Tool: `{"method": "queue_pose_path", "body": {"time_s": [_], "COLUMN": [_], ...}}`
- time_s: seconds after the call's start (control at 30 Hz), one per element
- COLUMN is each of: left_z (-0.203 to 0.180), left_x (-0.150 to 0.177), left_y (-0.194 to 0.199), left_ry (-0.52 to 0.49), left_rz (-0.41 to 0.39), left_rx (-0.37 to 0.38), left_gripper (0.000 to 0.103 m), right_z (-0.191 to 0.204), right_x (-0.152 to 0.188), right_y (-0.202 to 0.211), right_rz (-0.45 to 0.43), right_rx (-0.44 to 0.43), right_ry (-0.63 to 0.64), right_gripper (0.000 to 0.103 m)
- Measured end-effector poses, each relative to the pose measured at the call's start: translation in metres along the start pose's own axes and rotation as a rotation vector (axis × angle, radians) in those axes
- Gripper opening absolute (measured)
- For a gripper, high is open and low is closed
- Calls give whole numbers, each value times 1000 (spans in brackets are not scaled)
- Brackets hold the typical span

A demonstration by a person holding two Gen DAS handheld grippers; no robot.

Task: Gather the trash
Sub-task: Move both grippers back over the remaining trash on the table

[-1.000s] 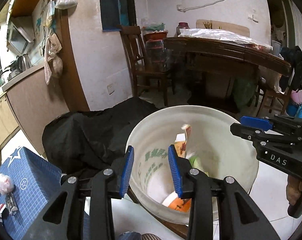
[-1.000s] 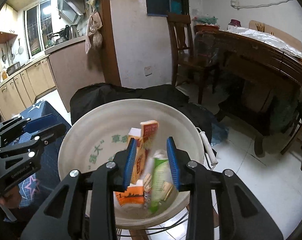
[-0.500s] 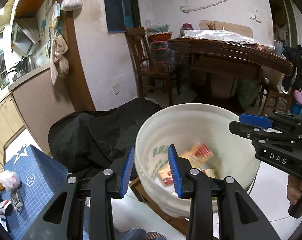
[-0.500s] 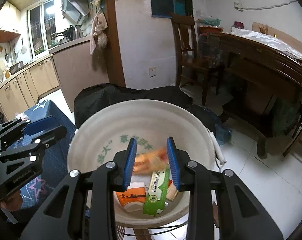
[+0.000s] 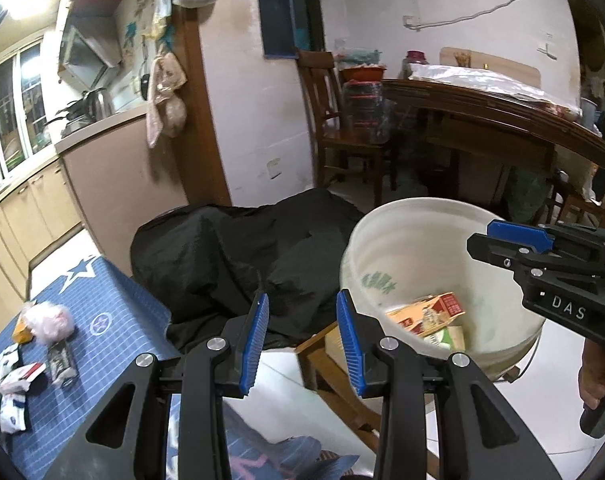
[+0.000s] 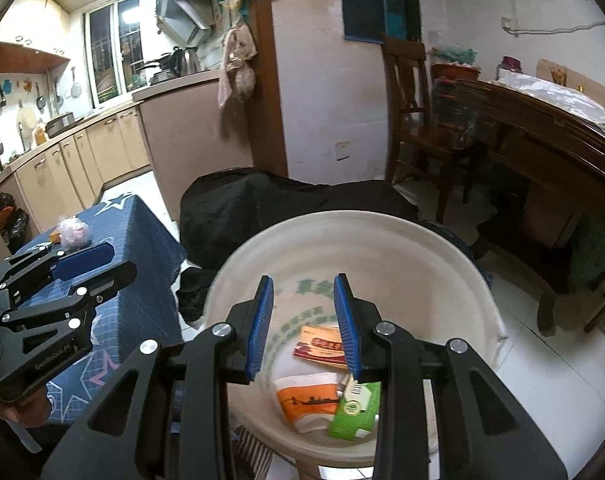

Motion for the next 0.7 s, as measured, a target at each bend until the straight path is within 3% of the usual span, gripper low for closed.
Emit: {"method": "queue_pose_path", "body": {"time_s": [0.37,0.7], "left_z": [56,116], "left_x": [29,59], "left_y": [31,65], "left_ry": [52,152], "left_rz": [21,43], "left_rx": [-126,-233], "left_gripper": [37,37], "right_z": [72,126], "right_x": [-1,21], "right_y": [-14,-27], "right_rz": [15,85], "right_rx": [-150,-241], "right_ry": [49,65], "right_gripper": [30,30]}}
Point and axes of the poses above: each gripper's, at about its wrist camera, not at the fingertips, and y roughly against the way its jaws point, z to its left, x to its underside, the point moved 1 cm from there along -y, roughly the way its jaws point, and after that the axes turned 6 degrees about -z, right-handed, at the moved point
